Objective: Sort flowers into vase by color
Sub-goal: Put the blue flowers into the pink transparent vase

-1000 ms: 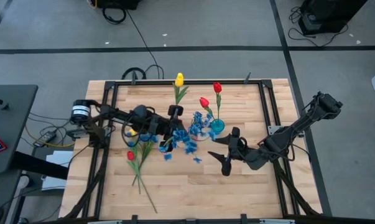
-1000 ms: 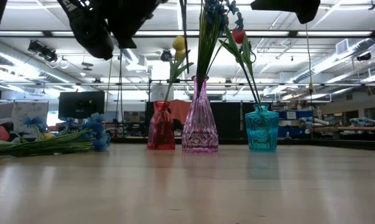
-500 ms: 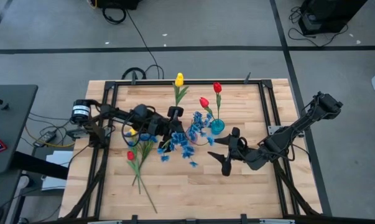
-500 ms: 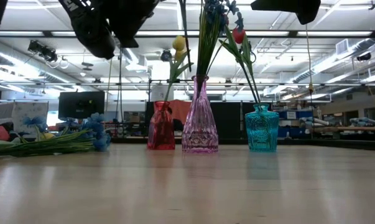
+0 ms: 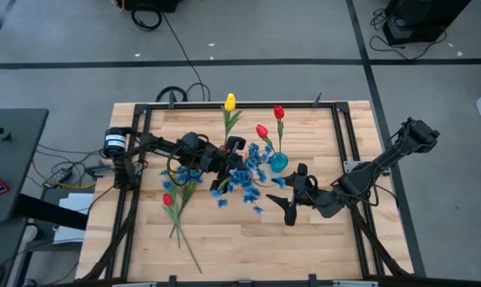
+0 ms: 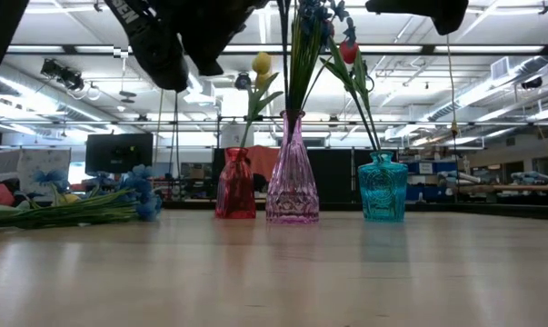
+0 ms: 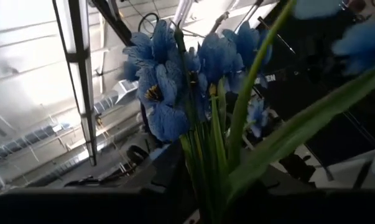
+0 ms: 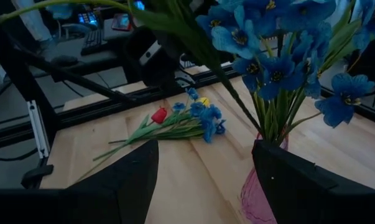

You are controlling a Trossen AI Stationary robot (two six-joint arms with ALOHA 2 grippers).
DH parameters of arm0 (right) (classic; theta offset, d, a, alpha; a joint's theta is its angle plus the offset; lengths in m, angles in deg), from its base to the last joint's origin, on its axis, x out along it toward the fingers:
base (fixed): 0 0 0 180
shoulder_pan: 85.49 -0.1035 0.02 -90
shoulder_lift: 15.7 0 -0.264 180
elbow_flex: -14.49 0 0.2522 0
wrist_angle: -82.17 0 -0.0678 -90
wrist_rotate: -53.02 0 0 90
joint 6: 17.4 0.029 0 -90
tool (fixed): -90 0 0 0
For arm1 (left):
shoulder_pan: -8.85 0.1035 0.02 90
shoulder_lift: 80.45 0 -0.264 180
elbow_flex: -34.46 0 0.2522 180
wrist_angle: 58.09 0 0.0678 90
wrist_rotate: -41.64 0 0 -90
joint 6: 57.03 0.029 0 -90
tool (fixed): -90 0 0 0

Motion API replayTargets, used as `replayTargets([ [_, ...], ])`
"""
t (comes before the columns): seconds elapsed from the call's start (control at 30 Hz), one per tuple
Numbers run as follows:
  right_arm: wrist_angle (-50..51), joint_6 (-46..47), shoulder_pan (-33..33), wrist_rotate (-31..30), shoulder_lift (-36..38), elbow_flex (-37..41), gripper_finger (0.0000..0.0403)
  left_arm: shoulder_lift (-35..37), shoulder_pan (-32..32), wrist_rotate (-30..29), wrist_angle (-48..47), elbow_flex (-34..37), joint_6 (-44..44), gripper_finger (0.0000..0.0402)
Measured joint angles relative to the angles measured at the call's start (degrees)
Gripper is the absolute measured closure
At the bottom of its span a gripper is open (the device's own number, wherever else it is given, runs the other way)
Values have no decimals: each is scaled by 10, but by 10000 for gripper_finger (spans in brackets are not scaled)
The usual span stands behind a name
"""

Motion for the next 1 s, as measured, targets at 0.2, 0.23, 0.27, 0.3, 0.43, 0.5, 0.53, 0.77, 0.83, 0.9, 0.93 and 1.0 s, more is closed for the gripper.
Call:
replayTargets([
  [0.2,-2,0,-2,10,0,0,131,-1,9,-18,0,4,-34,296],
  [0.23,-3,0,-2,10,0,0,131,-1,11,-23,0,4,-43,296],
  [0.27,-4,-1,-2,10,0,0,131,-1,14,-28,0,4,-51,296],
  [0.3,-6,-1,-2,11,0,0,131,-2,16,-32,0,5,-57,296],
  [0.43,-9,-1,-2,26,0,0,131,-6,26,-60,0,23,-70,296],
  [0.5,-9,-1,-4,26,0,0,131,-6,29,-67,1,35,-75,296],
  [0.53,-9,-1,-4,26,0,0,131,-6,29,-68,1,40,-76,296],
  [0.77,-7,0,5,27,0,0,131,-6,32,-86,1,70,-88,296],
  [0.83,-6,-3,14,27,0,0,131,-6,33,-102,1,76,-88,296],
  [0.9,-5,-5,22,29,0,0,131,-6,36,-121,1,84,-96,296],
  [0.93,-5,-7,27,34,0,0,131,-6,38,-130,1,87,-101,296],
  [1.0,-4,-13,37,38,0,0,131,-6,41,-141,1,91,-106,296],
])
